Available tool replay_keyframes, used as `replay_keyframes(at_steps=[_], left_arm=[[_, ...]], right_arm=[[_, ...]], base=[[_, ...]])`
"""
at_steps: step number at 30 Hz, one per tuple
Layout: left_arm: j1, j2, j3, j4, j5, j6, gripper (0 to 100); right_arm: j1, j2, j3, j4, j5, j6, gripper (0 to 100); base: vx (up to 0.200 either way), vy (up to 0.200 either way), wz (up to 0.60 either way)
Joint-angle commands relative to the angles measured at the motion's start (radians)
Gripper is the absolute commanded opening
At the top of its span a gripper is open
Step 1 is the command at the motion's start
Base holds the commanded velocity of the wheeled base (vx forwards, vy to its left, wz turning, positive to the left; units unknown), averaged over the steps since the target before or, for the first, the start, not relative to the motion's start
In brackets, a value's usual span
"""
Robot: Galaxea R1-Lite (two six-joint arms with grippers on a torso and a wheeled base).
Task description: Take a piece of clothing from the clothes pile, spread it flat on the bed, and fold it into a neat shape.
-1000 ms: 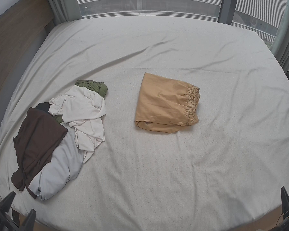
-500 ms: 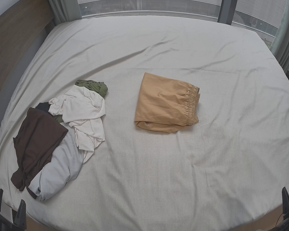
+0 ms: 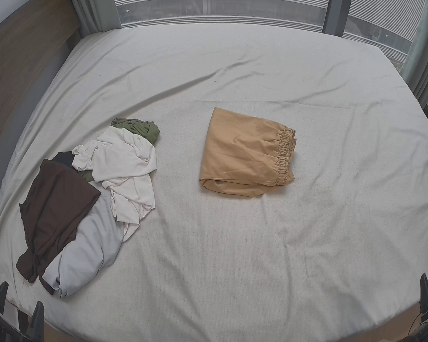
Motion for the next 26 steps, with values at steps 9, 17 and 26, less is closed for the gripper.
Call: replay_keyframes(at_steps=[9,17,26], left_arm=[[0.001,-0.016,0.018,0.0,0.003,-0.015,100],[-0.001,-0.016,0.018,0.0,-0.003,-0.003,100],[0.001,-0.016,0.018,-0.002,-0.002,-0.001,100]], right_arm=[[0.002,-0.007,0.018,0.012,-0.031,0.002,100],[0.002,-0.004,0.018,0.063,0.019,0.047,100],[0.001,-0.002,0.016,0.064,0.009,0.045,100]], base=[[0.0,0.0,0.0],[0.0,0.0,0.0],[0.0,0.0,0.0]])
